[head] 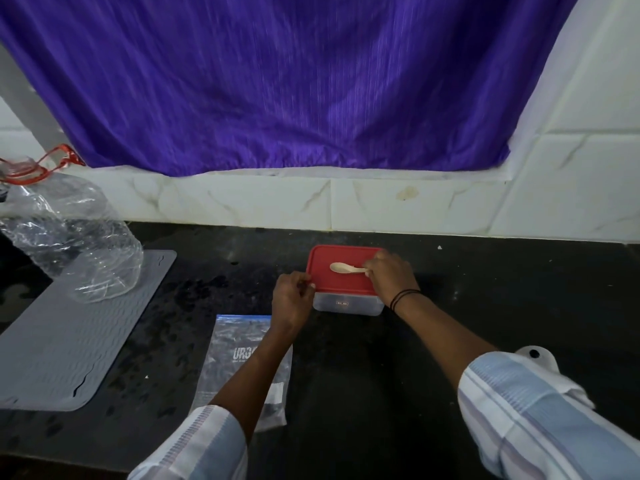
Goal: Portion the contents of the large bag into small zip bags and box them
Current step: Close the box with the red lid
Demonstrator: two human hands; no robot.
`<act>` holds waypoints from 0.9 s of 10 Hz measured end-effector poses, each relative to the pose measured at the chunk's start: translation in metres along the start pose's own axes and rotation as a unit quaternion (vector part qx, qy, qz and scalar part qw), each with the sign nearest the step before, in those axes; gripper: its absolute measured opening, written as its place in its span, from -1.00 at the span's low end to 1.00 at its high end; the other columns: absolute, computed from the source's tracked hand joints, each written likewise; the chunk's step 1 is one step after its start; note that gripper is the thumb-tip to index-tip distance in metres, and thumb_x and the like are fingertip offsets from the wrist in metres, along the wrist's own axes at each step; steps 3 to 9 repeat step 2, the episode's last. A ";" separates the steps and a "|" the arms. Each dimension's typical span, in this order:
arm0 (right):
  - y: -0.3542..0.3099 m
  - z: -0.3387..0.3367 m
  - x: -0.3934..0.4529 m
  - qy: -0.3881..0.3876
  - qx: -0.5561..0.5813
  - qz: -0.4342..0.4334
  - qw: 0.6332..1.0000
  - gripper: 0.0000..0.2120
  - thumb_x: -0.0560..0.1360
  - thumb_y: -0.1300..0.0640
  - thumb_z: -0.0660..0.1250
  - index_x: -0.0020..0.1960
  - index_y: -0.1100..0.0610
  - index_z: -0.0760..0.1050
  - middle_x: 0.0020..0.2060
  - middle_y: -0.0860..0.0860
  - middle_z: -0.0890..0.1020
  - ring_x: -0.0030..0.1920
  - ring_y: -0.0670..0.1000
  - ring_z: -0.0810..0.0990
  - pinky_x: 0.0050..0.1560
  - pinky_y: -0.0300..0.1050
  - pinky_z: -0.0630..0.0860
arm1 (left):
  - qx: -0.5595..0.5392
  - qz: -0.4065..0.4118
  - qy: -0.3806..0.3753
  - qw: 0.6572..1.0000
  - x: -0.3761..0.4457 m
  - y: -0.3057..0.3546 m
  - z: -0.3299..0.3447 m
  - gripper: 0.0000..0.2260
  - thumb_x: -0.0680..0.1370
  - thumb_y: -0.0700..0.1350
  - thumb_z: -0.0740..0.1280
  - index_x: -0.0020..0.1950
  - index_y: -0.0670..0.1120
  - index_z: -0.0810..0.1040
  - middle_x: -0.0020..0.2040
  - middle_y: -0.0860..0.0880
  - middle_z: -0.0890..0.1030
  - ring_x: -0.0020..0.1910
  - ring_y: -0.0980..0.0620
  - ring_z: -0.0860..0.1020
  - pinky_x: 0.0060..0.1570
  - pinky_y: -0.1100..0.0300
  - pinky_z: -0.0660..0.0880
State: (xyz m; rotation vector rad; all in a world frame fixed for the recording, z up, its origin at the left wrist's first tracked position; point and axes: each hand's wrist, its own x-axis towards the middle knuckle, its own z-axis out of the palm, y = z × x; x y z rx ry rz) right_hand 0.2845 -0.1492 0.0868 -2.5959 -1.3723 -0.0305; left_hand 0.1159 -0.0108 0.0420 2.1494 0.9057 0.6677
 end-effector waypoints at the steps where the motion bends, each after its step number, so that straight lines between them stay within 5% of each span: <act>1: 0.000 0.005 0.000 -0.003 0.018 0.015 1.000 -0.79 0.56 0.08 0.28 0.16 0.07 0.58 0.07 0.07 0.53 0.11 0.14 0.50 0.04 -0.02 0.43 | 0.008 0.009 0.002 1.000 0.000 -0.001 0.000 -0.84 0.59 -0.19 0.39 0.15 -0.18 0.61 0.10 -0.13 0.55 -0.04 0.09 0.52 -0.13 0.52 0.32; 2: 0.002 0.005 -0.002 0.022 0.050 0.031 0.998 -0.66 0.55 0.03 0.29 0.30 0.10 0.49 0.20 0.07 0.49 0.19 0.15 0.46 0.18 0.05 0.43 | 0.030 0.037 0.012 0.999 0.005 -0.005 0.001 -0.86 0.60 -0.13 0.37 0.11 -0.14 0.63 0.06 -0.11 0.60 -0.06 0.11 0.49 -0.10 0.40 0.37; 9: 0.002 0.005 -0.002 0.022 0.050 0.031 0.998 -0.66 0.55 0.03 0.29 0.30 0.10 0.49 0.20 0.07 0.49 0.19 0.15 0.46 0.18 0.05 0.43 | 0.030 0.037 0.012 0.999 0.005 -0.005 0.001 -0.86 0.60 -0.13 0.37 0.11 -0.14 0.63 0.06 -0.11 0.60 -0.06 0.11 0.49 -0.10 0.40 0.37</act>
